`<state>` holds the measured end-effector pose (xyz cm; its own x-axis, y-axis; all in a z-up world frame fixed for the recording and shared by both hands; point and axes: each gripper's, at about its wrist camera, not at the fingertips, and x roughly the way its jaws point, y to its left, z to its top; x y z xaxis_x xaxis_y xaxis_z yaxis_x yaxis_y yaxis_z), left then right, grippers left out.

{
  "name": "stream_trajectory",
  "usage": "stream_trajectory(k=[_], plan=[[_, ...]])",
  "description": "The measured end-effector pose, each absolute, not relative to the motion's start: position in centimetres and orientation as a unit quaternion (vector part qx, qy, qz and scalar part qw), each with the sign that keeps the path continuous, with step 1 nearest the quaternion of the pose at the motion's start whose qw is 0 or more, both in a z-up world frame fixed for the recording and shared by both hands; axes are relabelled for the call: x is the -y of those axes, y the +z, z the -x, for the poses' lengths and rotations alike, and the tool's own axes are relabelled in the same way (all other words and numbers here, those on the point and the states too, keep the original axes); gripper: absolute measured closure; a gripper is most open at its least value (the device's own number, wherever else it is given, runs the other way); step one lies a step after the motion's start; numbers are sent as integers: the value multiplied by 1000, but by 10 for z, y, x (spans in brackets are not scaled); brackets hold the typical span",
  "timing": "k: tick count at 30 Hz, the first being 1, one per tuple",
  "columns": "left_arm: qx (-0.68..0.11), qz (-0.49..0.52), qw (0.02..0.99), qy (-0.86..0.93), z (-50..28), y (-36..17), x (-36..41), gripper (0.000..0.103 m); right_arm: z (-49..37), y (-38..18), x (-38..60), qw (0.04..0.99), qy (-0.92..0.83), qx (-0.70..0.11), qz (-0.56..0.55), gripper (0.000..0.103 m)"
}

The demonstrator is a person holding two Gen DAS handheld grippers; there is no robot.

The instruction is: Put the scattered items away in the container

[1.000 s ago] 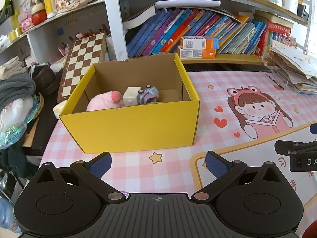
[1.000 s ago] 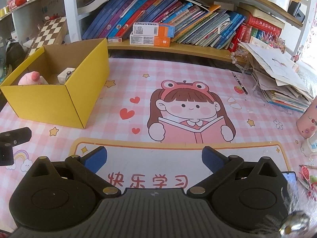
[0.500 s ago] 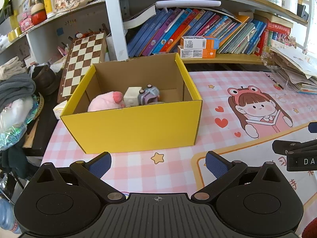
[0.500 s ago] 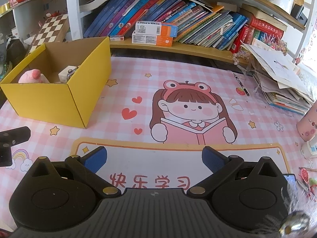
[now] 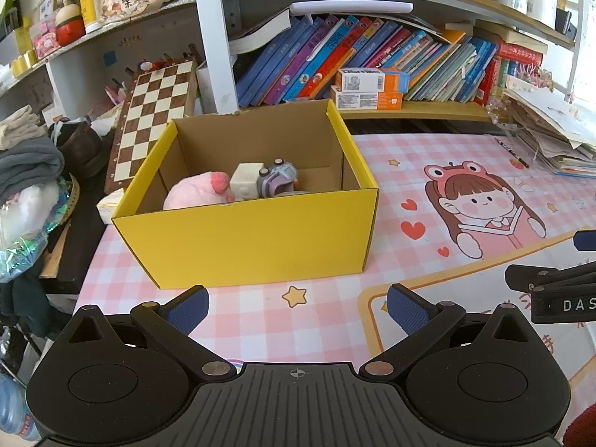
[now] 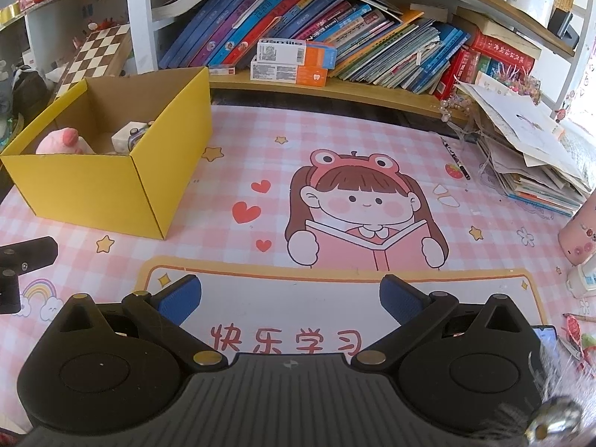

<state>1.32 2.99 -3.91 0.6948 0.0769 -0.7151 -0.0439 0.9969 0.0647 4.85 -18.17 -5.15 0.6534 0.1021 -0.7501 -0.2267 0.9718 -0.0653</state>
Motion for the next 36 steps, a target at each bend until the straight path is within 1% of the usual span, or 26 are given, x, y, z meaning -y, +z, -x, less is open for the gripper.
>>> stream_trajectory(k=[36], plan=[[-382, -19, 923, 26, -19, -37, -32, 0, -56, -53, 177, 903, 99, -408, 86, 0]])
